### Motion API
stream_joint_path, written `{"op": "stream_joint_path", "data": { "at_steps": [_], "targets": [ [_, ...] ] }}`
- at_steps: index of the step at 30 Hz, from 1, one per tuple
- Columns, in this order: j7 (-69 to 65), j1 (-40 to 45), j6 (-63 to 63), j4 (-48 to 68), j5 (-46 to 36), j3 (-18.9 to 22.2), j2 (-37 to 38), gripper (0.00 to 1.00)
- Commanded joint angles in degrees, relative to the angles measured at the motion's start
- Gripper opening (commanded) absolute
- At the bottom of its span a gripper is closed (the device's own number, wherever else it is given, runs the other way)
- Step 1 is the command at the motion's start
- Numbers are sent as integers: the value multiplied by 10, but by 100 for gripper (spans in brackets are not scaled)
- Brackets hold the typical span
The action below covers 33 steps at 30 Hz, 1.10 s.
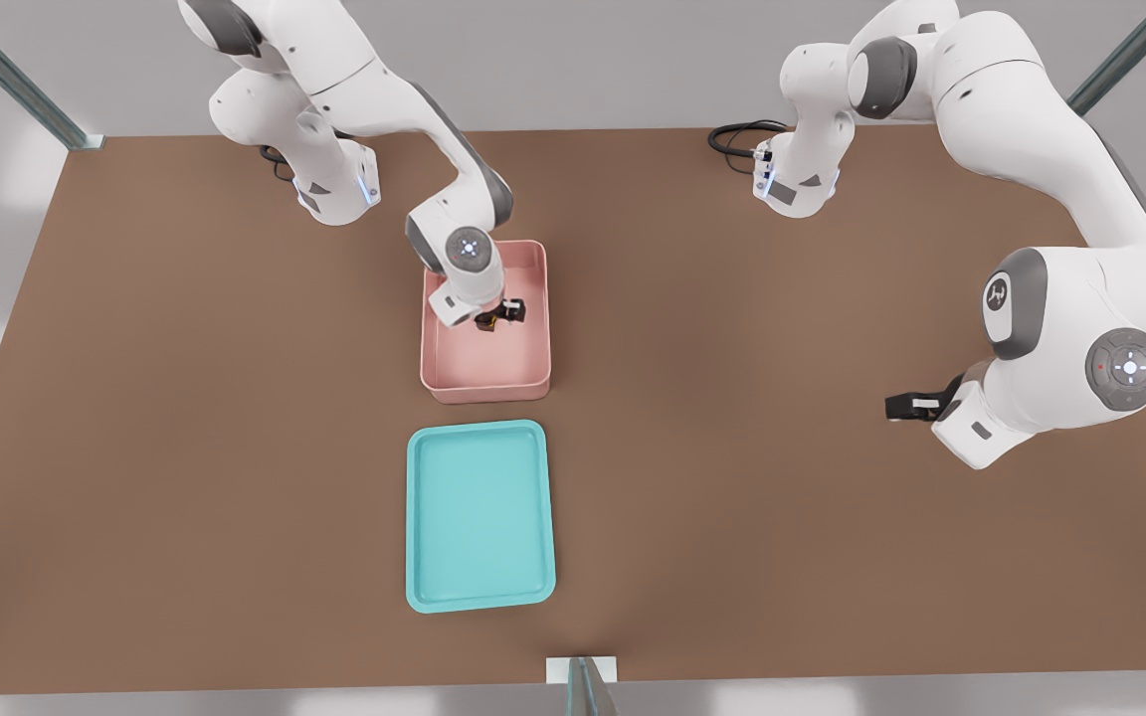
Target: The left arm remains still, and the right arm places the button from the box into the tray
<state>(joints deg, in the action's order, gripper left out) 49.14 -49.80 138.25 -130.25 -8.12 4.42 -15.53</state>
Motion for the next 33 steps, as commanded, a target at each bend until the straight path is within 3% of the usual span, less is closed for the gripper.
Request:
{"op": "stream_joint_path", "data": {
  "at_steps": [1,11,13,15,20,27,31,33],
  "targets": [
    [82,-5,16,-4,-1,-2,0,100],
    [75,-9,11,-37,-1,-3,8,98],
    [75,-7,12,-37,-1,-3,7,85],
    [74,-2,17,-36,-1,-3,6,85],
    [73,-1,17,-36,-1,-2,6,63],
    [74,-1,36,-37,-1,-2,-6,63],
    [78,-1,36,-36,-1,-2,-10,48],
    [78,-1,32,-36,-1,-1,-7,47]
  ]
}}
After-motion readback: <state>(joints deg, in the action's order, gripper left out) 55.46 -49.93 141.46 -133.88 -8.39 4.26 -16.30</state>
